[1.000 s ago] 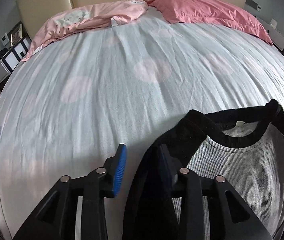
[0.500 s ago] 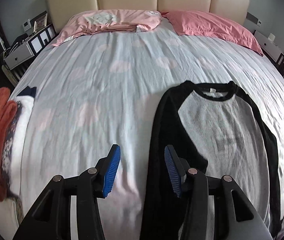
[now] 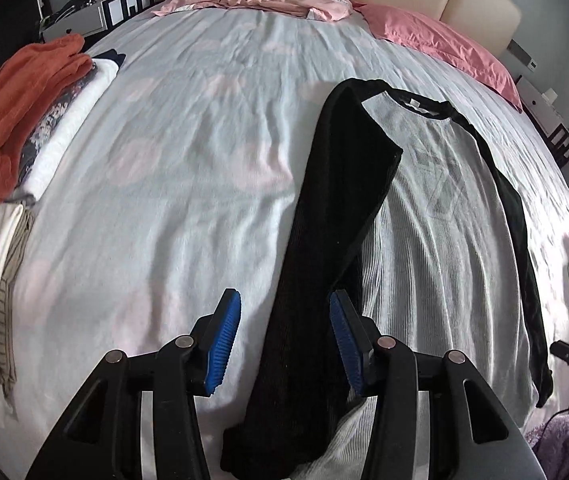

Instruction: Fold clothes

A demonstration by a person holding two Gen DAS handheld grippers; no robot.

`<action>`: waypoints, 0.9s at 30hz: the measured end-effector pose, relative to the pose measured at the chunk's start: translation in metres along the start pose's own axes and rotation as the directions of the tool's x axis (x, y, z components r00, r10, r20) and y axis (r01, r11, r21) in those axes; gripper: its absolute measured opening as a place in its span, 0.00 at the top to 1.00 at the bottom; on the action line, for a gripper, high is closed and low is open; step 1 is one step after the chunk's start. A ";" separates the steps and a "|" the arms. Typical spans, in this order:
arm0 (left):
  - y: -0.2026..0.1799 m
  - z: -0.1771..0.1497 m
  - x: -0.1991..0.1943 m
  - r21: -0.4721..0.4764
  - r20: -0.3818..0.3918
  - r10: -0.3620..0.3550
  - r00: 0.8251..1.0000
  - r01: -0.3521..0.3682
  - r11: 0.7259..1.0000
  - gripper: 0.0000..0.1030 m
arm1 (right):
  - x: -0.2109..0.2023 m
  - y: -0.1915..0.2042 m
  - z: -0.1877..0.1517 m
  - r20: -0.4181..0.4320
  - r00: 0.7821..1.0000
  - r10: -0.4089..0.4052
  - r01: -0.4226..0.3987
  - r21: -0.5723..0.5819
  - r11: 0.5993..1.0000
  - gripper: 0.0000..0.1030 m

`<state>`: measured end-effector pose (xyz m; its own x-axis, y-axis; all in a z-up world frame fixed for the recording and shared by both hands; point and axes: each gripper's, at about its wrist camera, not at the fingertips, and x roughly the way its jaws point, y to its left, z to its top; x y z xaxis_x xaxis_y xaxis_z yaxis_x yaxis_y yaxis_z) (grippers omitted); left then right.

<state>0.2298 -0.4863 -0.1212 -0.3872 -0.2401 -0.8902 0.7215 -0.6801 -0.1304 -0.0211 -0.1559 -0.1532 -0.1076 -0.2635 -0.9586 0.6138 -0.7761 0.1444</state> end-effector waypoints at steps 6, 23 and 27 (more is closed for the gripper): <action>0.003 -0.008 -0.008 -0.028 -0.001 -0.026 1.000 0.026 0.999 0.53 | 0.007 0.008 -0.019 -0.060 0.998 -0.013 0.012 -0.018 1.000 0.73; 0.008 -0.011 0.005 -0.026 -0.040 -0.028 0.999 0.027 0.999 0.53 | -0.043 -0.071 -0.017 0.202 0.961 0.191 -0.243 0.277 0.930 0.94; 0.009 -0.009 0.013 -0.032 -0.061 -0.026 0.998 0.024 0.999 0.53 | -0.051 -0.130 -0.015 0.285 0.956 0.074 -0.207 0.472 0.857 0.94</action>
<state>0.2361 -0.4892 -0.1381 -0.3698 -0.1794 -0.9116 0.7299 -0.6632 -0.1655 -0.0838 -0.0336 -0.1268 -0.2801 -0.4723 -0.8357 0.1797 -0.8810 0.4376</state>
